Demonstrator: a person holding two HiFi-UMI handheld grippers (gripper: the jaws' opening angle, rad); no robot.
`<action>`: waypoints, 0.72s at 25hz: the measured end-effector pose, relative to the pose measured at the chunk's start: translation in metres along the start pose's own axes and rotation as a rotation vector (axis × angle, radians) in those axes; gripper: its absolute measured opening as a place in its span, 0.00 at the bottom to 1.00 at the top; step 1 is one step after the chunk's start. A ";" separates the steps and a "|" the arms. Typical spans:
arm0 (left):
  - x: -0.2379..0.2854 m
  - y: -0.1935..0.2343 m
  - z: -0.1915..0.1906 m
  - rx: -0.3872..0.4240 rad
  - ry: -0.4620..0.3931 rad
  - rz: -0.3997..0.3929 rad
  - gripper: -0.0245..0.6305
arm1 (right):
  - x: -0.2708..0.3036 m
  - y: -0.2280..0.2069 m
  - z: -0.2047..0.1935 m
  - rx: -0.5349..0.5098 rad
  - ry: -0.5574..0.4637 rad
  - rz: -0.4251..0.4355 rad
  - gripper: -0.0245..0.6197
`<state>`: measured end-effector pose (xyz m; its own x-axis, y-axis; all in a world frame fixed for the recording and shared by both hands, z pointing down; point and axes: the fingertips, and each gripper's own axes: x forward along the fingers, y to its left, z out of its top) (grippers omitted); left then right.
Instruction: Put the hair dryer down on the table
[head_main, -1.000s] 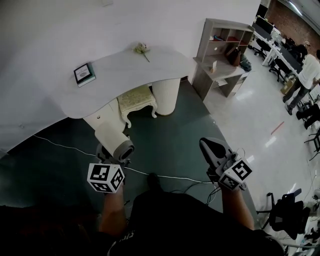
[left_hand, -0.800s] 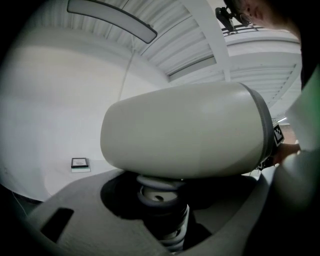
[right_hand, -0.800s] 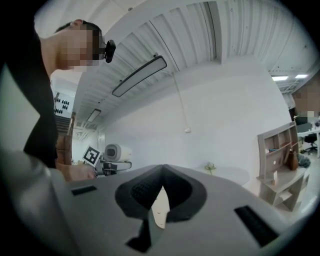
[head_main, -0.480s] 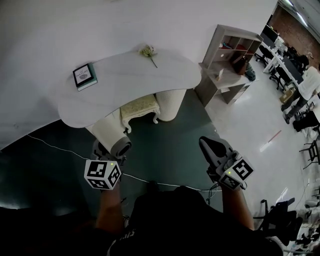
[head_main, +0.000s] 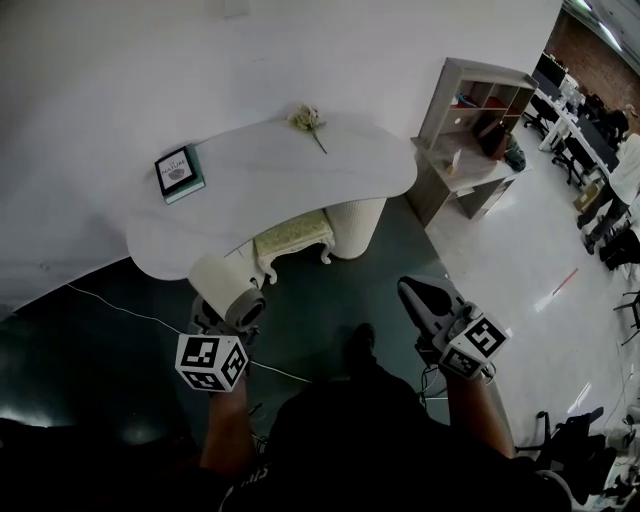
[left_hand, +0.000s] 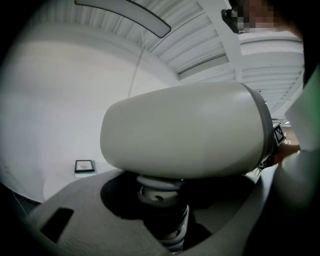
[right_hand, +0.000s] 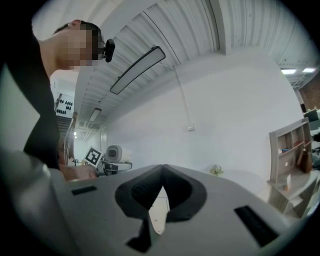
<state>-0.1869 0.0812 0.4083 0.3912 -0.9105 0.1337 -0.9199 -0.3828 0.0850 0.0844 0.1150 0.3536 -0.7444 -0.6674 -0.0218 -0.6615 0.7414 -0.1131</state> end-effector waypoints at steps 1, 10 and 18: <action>0.005 0.001 0.001 0.010 0.003 0.006 0.36 | 0.004 -0.009 -0.004 -0.009 0.011 0.003 0.05; 0.103 -0.003 0.011 0.032 0.050 0.015 0.36 | 0.042 -0.111 -0.008 0.049 0.014 0.026 0.05; 0.219 -0.028 0.031 0.029 0.073 -0.003 0.35 | 0.065 -0.218 0.005 0.127 -0.023 0.068 0.05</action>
<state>-0.0767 -0.1122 0.4050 0.3938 -0.8961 0.2049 -0.9187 -0.3908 0.0565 0.1805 -0.0905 0.3722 -0.7838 -0.6184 -0.0566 -0.5915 0.7712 -0.2355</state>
